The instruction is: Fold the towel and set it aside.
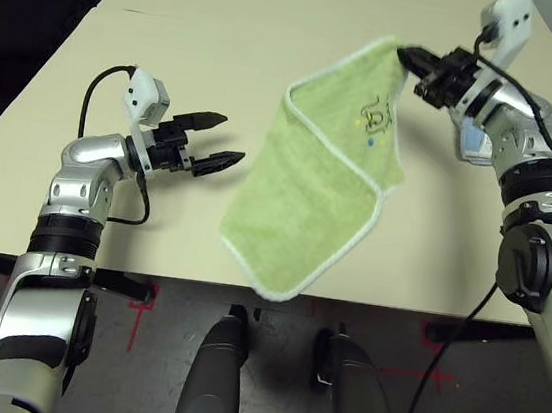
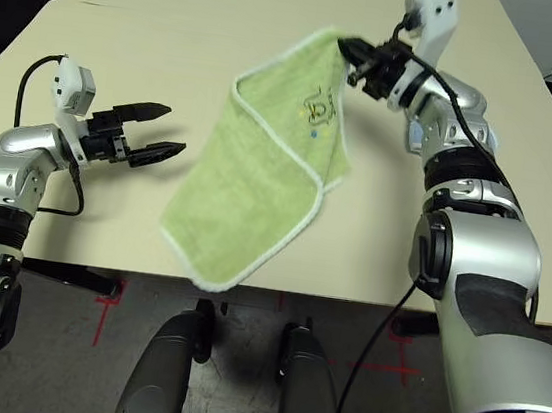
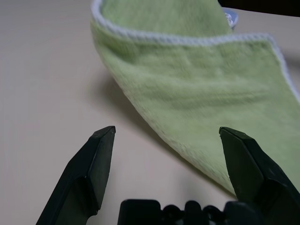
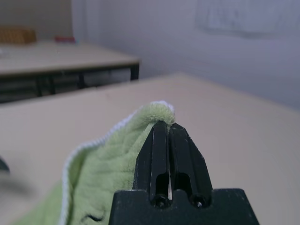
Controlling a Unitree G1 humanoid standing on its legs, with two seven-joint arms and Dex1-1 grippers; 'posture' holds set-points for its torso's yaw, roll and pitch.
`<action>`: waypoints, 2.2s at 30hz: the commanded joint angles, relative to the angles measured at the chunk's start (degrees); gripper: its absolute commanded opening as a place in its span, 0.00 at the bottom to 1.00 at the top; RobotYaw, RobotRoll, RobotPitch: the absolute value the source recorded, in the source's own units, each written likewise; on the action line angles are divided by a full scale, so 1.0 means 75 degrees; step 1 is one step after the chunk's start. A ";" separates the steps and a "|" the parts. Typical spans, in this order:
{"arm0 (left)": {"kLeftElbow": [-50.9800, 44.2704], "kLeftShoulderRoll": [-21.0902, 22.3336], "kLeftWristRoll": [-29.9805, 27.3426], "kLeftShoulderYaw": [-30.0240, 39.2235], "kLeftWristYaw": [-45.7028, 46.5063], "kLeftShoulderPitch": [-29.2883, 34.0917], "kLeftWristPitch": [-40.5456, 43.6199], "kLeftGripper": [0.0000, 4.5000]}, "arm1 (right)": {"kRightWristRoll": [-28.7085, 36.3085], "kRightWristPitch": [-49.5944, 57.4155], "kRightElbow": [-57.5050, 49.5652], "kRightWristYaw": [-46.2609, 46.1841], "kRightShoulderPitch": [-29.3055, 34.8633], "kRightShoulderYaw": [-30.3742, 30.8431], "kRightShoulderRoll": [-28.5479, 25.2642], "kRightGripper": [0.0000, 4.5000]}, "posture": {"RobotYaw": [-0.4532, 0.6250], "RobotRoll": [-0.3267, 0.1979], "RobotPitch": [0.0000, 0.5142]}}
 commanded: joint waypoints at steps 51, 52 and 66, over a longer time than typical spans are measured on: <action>-0.1962 -0.2187 -0.1581 0.0690 0.4108 -0.2591 0.3524 1.00 | -0.0600 -0.0142 0.0427 -0.2409 -0.2083 0.0650 0.1415 0.01 | 0.48 0.62 0.38; -0.2016 -0.2178 -0.1552 0.0638 0.4188 -0.2602 0.3635 1.00 | -0.0597 -0.0141 0.0425 -0.2431 -0.2086 0.0634 0.1422 0.01 | 0.48 0.62 0.38; -0.0501 -0.2144 0.0406 -0.0392 0.5131 -0.2530 0.2711 1.00 | -0.0254 -0.0156 0.0327 -0.2440 -0.2850 0.0180 0.0787 0.01 | 0.46 0.62 0.37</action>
